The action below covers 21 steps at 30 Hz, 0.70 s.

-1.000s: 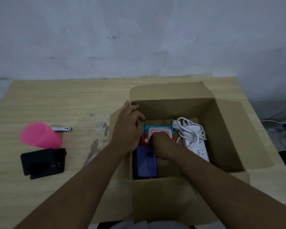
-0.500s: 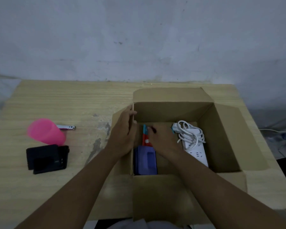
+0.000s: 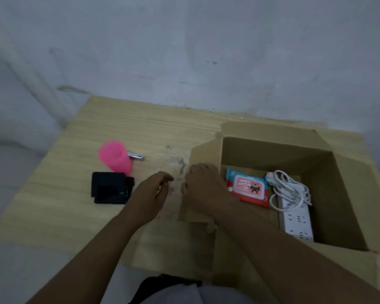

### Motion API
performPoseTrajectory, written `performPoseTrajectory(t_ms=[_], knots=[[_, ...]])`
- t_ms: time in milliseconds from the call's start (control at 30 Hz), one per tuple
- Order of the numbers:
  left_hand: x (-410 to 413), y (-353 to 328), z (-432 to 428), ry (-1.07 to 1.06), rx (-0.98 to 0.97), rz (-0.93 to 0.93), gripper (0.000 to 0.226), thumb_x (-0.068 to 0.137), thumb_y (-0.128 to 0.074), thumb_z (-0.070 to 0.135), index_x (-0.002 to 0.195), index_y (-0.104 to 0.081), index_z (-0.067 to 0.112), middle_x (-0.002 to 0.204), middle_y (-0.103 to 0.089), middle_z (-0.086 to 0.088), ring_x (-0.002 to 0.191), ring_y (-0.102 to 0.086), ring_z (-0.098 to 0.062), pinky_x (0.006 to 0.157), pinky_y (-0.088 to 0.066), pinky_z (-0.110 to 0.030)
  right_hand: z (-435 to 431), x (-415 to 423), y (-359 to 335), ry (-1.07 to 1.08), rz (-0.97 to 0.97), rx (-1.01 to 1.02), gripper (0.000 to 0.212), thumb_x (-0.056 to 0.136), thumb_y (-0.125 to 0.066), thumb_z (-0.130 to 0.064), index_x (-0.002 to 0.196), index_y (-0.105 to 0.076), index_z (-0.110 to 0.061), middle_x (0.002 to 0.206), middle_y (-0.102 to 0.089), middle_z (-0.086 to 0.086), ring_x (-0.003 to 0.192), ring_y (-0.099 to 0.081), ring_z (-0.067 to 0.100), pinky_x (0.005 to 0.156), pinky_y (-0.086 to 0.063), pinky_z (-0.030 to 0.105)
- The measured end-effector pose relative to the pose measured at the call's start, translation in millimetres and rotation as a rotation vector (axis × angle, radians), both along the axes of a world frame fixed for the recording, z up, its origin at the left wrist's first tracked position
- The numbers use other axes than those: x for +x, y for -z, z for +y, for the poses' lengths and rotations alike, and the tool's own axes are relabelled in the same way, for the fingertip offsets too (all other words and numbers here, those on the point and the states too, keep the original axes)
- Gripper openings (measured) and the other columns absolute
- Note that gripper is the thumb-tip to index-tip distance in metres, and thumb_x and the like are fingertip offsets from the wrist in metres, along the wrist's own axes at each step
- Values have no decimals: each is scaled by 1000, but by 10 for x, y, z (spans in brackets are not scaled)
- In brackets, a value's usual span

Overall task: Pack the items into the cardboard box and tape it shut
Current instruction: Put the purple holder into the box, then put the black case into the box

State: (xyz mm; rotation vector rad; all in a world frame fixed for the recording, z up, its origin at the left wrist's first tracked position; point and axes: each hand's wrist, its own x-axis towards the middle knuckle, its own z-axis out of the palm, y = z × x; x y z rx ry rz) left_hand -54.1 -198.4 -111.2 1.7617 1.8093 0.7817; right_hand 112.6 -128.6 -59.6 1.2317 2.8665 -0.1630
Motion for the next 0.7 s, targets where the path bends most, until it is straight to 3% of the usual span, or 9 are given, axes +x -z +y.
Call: performPoseTrajectory(t_ms=[167, 300, 400, 500, 567, 633, 700], knots=[[-550, 39, -290, -138, 35, 172, 15, 95, -55, 17, 108, -62, 16, 98, -62, 1, 90, -58, -17, 73, -47, -31, -24, 4, 66, -24, -133, 64, 28, 90, -47, -35, 93, -67, -15, 101, -64, 9, 98, -56, 31, 92, -35, 41], [-970, 86, -428, -332, -12, 358, 27, 91, -55, 28, 106, -62, 6, 103, -58, -12, 96, -53, -30, 78, -44, -38, 4, -41, 117, -36, -198, 119, 31, 85, -49, -36, 74, -67, -14, 82, -68, 7, 79, -62, 29, 77, -41, 37], [-1138, 91, -459, -550, -116, 282, 46, 91, -63, 34, 121, -54, 0, 120, -51, -19, 112, -47, -35, 87, -44, -43, 19, -70, 159, -19, -216, 134, 33, 85, -47, -37, 72, -67, -14, 80, -66, 5, 78, -62, 27, 74, -40, 35], [-1336, 244, -383, -626, -211, 93, 61, 94, -54, 46, 131, -47, -2, 127, -46, -20, 117, -47, -33, 90, -44, -41, 12, -85, 155, -16, -260, 181, 29, 83, -52, -35, 68, -66, -16, 75, -65, 4, 73, -61, 26, 70, -42, 35], [-1427, 331, -322, -587, -195, -1, 57, 96, -45, 52, 112, -61, 0, 106, -61, -16, 98, -62, -30, 70, -50, -33, 0, -113, 147, -15, -314, 198, 28, 81, -57, -34, 63, -66, -15, 71, -65, 3, 70, -62, 26, 68, -44, 37], [-1430, 389, -263, -559, -146, -34, 46, 99, -46, 41, 87, -65, 1, 76, -64, -9, 71, -65, -25, 49, -42, -26, 1, -113, 129, -16, -299, 189, 30, 85, -52, -36, 69, -68, -16, 76, -66, 4, 75, -62, 26, 73, -44, 37], [-1422, 404, -211, -593, -126, -35, 42, 100, -47, 36, 79, -59, 2, 68, -58, -6, 63, -58, -22, 45, -32, -25, 3, -115, 115, 15, -245, 165, 36, 89, -43, -38, 78, -68, -16, 86, -68, 5, 84, -62, 25, 80, -42, 37]])
